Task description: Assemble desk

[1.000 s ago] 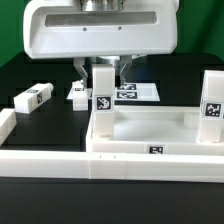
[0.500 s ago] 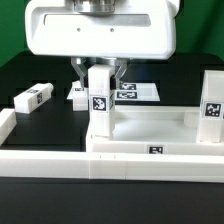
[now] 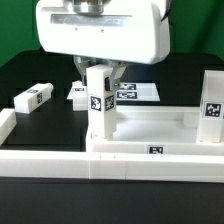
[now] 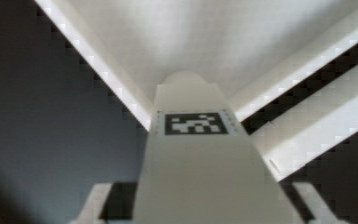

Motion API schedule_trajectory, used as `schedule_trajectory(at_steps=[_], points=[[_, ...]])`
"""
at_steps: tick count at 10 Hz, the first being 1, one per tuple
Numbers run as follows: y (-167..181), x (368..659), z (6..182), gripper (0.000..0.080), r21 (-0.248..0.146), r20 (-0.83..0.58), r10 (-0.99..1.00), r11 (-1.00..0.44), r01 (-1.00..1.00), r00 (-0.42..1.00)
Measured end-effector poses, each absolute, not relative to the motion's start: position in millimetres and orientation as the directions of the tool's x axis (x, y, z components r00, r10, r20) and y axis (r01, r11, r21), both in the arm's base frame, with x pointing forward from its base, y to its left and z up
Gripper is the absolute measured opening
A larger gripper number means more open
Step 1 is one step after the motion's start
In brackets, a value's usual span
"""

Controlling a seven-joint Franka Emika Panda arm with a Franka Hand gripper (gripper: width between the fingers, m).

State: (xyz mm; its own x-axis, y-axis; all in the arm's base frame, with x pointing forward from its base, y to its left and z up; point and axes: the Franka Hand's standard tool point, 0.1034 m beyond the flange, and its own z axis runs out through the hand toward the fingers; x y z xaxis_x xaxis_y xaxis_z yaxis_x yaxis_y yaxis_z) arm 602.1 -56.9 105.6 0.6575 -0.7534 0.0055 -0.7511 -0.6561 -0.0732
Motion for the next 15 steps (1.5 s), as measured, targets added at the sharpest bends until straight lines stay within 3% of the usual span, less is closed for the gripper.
schedule_trajectory(at_steps=[3, 5, 6, 7, 8, 9, 15], points=[[-56.6, 605.3, 105.7, 0.0290, -0.097, 0.007, -0.868, -0.495, -0.864, 0.497], [-56.4, 605.4, 105.5, 0.0290, -0.096, 0.012, -0.837, -0.545, -0.833, 0.546], [-55.8, 605.3, 105.5, 0.0475, -0.095, 0.012, -0.836, -0.548, -0.831, 0.549], [-52.9, 605.0, 105.6, 0.0589, -0.090, 0.009, -0.816, -0.576, -0.813, 0.577], [-51.5, 605.0, 105.6, 0.0589, -0.084, 0.022, -0.738, -0.673, -0.735, 0.674], [-50.7, 605.1, 105.5, 0.0639, -0.083, 0.028, -0.689, -0.723, -0.686, 0.724], [-51.7, 605.6, 106.0, 0.0649, -0.054, 0.065, -0.267, -0.963, -0.264, 0.961]])
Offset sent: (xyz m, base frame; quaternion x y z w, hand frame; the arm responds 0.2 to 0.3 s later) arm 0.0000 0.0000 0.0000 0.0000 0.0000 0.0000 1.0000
